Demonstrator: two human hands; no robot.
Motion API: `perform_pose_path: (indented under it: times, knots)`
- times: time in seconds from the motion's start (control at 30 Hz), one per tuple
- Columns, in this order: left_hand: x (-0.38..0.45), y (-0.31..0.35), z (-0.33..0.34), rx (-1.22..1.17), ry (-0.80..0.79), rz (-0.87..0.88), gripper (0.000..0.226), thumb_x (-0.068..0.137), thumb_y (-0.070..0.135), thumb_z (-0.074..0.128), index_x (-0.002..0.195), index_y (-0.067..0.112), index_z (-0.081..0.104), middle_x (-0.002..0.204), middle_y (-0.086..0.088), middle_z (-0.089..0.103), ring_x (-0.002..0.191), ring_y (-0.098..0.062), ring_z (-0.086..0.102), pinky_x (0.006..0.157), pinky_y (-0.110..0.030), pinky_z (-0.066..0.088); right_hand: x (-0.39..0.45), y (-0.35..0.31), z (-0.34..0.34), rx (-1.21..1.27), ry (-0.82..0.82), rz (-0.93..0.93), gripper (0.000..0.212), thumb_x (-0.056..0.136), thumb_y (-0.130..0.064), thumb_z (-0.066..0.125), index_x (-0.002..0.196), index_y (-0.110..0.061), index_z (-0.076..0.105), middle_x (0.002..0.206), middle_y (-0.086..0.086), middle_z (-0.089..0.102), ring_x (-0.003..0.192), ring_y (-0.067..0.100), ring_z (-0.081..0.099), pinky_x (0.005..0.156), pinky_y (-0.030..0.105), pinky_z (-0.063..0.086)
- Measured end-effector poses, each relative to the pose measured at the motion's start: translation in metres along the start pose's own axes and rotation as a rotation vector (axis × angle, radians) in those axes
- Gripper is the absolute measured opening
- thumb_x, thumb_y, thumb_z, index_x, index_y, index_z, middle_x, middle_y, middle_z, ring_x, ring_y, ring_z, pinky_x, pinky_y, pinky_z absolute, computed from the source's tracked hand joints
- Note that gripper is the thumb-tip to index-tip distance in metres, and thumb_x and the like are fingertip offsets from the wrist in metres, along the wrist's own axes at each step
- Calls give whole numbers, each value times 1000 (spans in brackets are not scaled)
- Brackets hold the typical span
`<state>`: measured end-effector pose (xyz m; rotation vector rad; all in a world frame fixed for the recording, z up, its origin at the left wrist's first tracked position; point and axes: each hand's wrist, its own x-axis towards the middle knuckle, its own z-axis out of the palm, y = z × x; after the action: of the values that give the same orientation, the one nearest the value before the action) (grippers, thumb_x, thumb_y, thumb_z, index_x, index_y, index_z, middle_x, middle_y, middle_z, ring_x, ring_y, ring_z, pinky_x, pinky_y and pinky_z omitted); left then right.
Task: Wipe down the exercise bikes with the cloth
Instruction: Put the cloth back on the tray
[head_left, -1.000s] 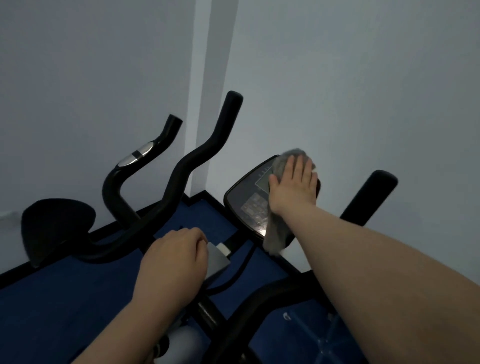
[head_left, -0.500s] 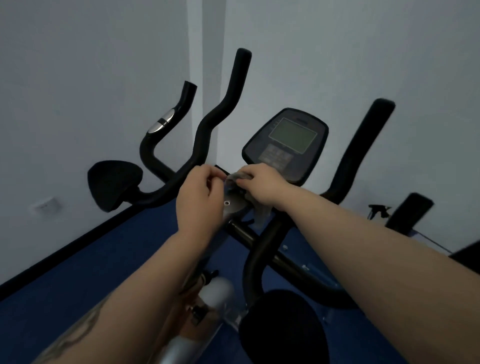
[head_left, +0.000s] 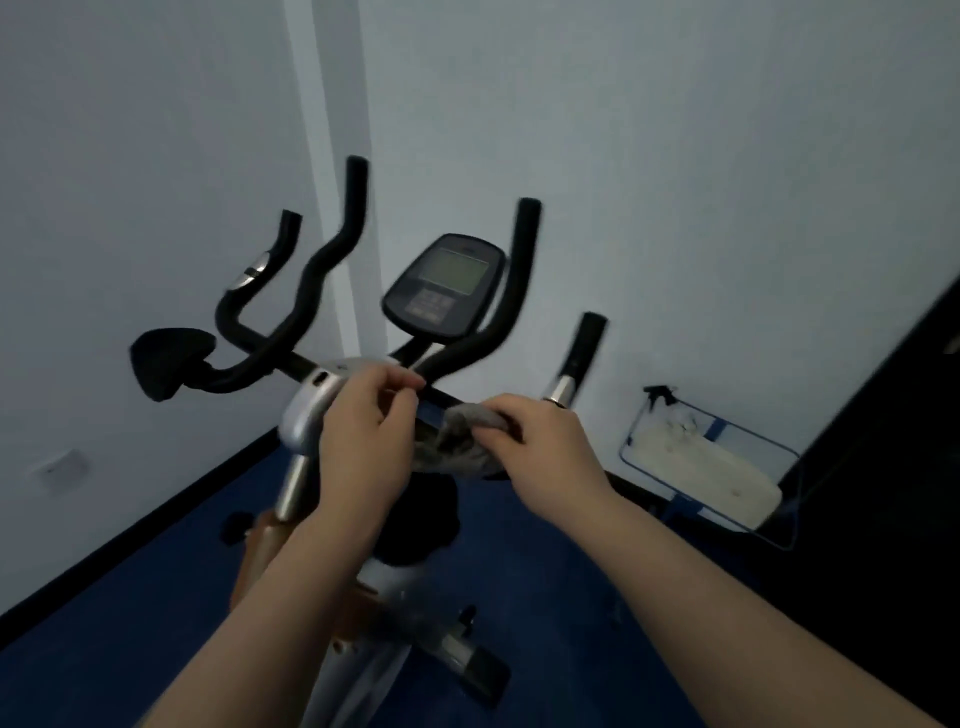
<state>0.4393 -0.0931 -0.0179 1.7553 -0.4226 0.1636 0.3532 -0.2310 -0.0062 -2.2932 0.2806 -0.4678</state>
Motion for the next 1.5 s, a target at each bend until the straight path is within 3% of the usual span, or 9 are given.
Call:
perform_pose_path:
  times: [0.07, 0.27, 0.43, 0.6, 0.87, 1.07, 1.17, 1.5]
  knots:
    - [-32, 18, 30, 36, -58, 31, 18, 88, 16, 53, 83, 31, 63, 79, 7, 64, 72, -9, 59, 67, -30, 48, -42, 24, -32, 8, 32, 76, 11, 88, -24, 64, 97, -28, 69, 86, -11, 68, 79, 2, 60, 65, 16, 46]
    - [-139, 32, 126, 144, -372, 92, 21, 89, 20, 53, 83, 40, 56, 86, 16, 60, 77, 1, 55, 65, -24, 45, -155, 93, -94, -71, 88, 268, 14, 88, -26, 65, 101, -26, 69, 91, -10, 68, 84, 5, 60, 70, 23, 49]
    - [-216, 10, 186, 345, -668, 11, 13, 90, 24, 52, 90, 34, 58, 96, 13, 60, 84, -6, 57, 77, -33, 50, -224, 153, -122, -271, -17, 529, 10, 89, -23, 61, 97, -20, 67, 91, -2, 67, 85, 14, 61, 73, 35, 52]
    - [-229, -16, 228, 469, -847, -12, 14, 91, 28, 48, 94, 30, 62, 94, 14, 57, 90, -10, 58, 83, -36, 51, -243, 211, -130, -293, -8, 712, 11, 92, -24, 57, 96, -17, 65, 91, -1, 67, 84, 13, 62, 76, 34, 53]
    - [-150, -50, 312, 577, -993, 20, 19, 93, 31, 44, 98, 25, 62, 105, 8, 62, 93, -15, 58, 83, -35, 50, -188, 284, -145, -255, 64, 880, 12, 93, -28, 57, 98, -21, 64, 88, -6, 66, 79, 7, 60, 71, 29, 53]
    - [-102, -58, 368, 611, -1043, -20, 21, 96, 30, 43, 100, 23, 62, 106, 5, 62, 92, -18, 59, 79, -35, 50, -121, 331, -173, -234, 151, 950, 11, 93, -32, 56, 99, -26, 62, 92, -4, 66, 81, 14, 61, 69, 32, 53]
    - [-77, -63, 404, 612, -1033, -58, 20, 95, 32, 42, 96, 24, 60, 101, 5, 63, 86, -17, 60, 76, -37, 52, -77, 370, -191, -251, 139, 944, 13, 91, -35, 56, 97, -26, 63, 91, -3, 66, 81, 16, 61, 70, 34, 54]
    - [21, -85, 539, 707, -939, -142, 25, 93, 25, 42, 103, 17, 63, 106, 1, 64, 93, -21, 61, 83, -43, 52, 82, 522, -230, -271, 172, 814, 17, 92, -36, 54, 100, -22, 62, 92, 0, 67, 79, 20, 60, 64, 30, 48]
